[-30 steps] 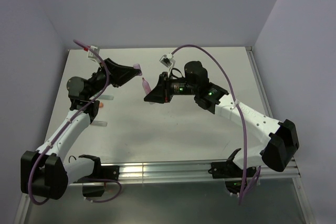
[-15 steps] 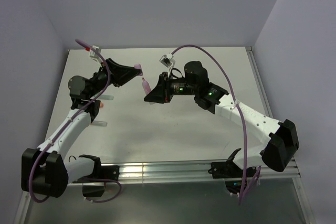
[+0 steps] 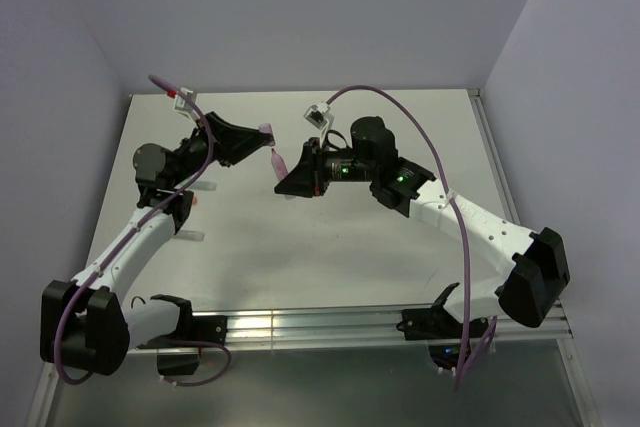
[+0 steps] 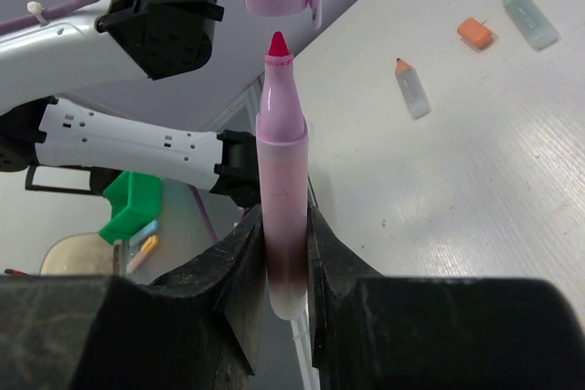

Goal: Insert the pens into the pen caps

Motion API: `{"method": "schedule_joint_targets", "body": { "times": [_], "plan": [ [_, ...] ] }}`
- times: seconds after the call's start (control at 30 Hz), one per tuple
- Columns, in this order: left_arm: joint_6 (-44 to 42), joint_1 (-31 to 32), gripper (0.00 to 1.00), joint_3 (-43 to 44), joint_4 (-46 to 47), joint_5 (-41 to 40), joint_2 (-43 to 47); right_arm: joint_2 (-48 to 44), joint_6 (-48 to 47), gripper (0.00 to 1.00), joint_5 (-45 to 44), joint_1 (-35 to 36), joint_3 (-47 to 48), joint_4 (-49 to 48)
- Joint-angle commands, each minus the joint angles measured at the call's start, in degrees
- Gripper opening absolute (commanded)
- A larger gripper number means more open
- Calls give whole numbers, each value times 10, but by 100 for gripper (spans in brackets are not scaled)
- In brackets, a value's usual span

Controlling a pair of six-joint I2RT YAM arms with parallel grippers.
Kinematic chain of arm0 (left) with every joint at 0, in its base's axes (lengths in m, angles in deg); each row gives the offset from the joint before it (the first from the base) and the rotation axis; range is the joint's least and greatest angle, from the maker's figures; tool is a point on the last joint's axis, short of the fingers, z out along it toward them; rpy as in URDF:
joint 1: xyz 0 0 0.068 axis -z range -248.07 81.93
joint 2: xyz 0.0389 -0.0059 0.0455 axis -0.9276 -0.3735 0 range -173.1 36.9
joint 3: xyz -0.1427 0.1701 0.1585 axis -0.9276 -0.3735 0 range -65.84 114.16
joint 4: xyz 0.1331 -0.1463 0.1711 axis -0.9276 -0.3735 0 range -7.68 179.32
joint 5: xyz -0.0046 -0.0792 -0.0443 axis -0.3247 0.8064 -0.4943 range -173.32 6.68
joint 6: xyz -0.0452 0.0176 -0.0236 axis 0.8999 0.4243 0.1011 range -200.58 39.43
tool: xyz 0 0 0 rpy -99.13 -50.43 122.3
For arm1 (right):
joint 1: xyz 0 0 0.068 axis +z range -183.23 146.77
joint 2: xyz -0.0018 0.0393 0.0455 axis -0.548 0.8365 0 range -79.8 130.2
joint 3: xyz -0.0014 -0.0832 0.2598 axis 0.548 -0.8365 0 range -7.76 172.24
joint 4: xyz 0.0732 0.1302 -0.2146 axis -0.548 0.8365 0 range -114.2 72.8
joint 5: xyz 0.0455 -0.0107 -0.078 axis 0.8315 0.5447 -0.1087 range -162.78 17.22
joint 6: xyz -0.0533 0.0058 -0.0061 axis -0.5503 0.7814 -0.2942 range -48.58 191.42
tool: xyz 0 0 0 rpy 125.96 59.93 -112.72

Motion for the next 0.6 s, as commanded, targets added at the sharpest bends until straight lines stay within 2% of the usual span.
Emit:
{"method": "schedule_joint_targets", "body": {
  "times": [0.0, 0.57],
  "plan": [
    [-15, 5, 0, 4, 6, 10, 6, -7, -9, 0, -6, 0, 21, -5],
    [-27, 18, 0, 3, -12, 12, 9, -11, -20, 0, -29, -1, 26, 8]
  ]
}}
